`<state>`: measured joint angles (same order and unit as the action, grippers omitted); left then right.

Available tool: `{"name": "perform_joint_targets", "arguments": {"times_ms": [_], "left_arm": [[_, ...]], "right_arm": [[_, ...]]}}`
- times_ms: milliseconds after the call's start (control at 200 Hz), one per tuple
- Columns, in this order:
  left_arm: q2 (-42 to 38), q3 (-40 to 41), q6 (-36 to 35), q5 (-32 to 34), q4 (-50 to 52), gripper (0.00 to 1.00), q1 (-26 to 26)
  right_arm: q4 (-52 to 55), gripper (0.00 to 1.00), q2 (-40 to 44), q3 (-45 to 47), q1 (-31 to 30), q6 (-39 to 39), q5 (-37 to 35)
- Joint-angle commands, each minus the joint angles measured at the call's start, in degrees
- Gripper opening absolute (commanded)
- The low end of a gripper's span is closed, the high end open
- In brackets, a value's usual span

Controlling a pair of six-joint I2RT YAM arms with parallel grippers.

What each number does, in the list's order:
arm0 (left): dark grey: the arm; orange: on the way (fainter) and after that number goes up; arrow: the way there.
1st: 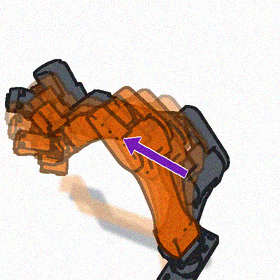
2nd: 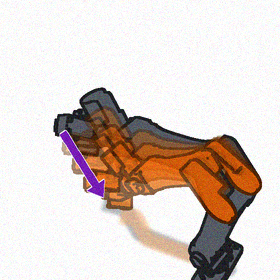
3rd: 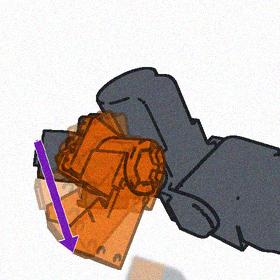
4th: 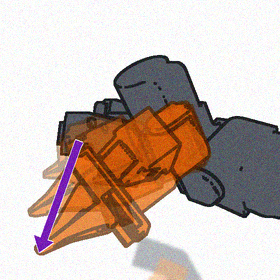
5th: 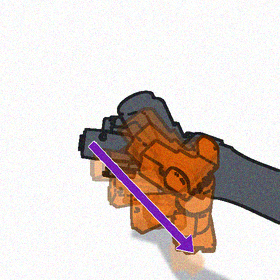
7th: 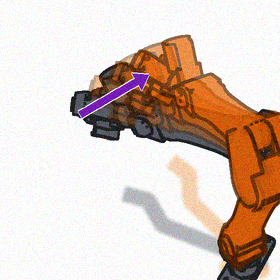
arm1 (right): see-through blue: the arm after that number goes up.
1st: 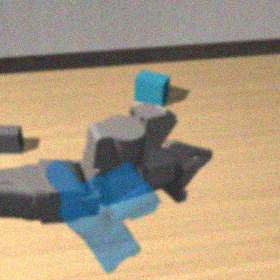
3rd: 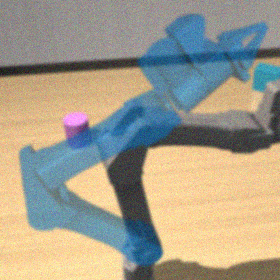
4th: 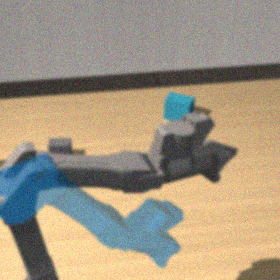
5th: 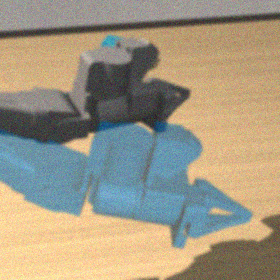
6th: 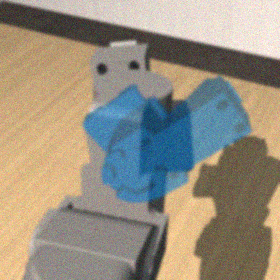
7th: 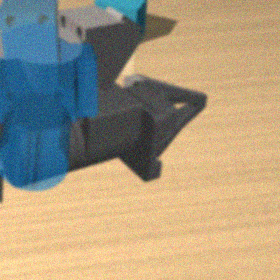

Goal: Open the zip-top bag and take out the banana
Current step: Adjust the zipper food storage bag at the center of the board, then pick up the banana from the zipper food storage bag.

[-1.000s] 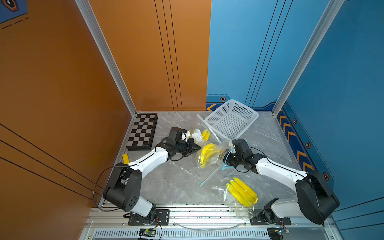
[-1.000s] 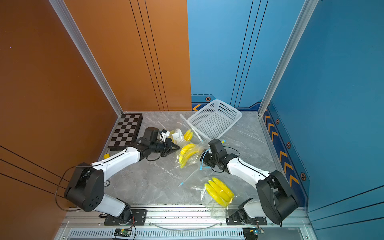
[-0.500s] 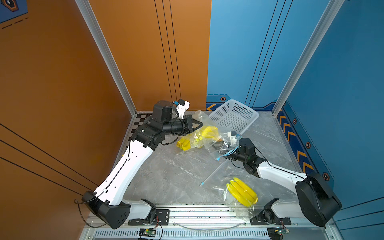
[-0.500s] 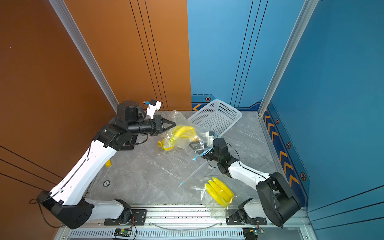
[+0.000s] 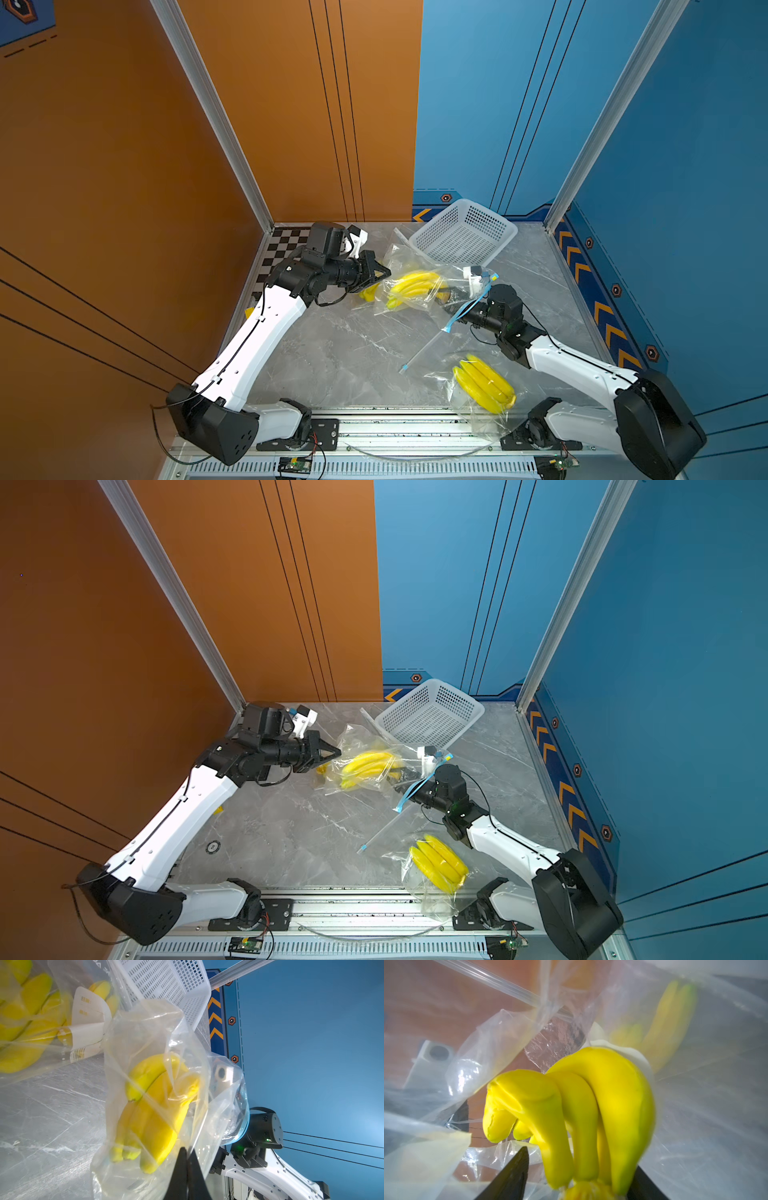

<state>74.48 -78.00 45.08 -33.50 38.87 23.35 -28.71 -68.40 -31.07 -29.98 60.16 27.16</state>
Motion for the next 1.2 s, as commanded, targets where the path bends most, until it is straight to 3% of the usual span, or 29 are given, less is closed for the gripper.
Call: {"name": "perform_joint_targets", "arguments": {"times_ms": [0,370,591,876,1091,1196], "left_arm": [[-0.55,2.34,0.85,-0.87,0.90,0.00,1.73],[-1.85,2.32,2.64,-1.86,0.90,0.00,1.87],[-2.71,3.42,3.35,-2.71,1.37,0.00,0.03],[-2.38,1.29,3.08,-3.24,2.44,0.00,-0.68],[-2.66,2.06,3.08,-3.20,2.43,0.00,-0.85],[-2.37,1.49,3.02,-3.42,2.85,0.00,-1.50]], "right_arm": [[3.35,0.66,1.56,1.03,0.84,-3.08,-1.54],[7.42,0.56,6.11,-1.15,1.88,-9.32,-7.74],[7.81,0.57,7.07,-2.57,3.35,-10.82,-6.83],[12.03,0.63,12.47,-2.27,3.52,-15.25,-12.46],[12.95,0.60,12.78,-1.91,3.43,-15.09,-12.78],[15.88,0.54,14.66,-1.81,3.48,-16.47,-13.86]]}}
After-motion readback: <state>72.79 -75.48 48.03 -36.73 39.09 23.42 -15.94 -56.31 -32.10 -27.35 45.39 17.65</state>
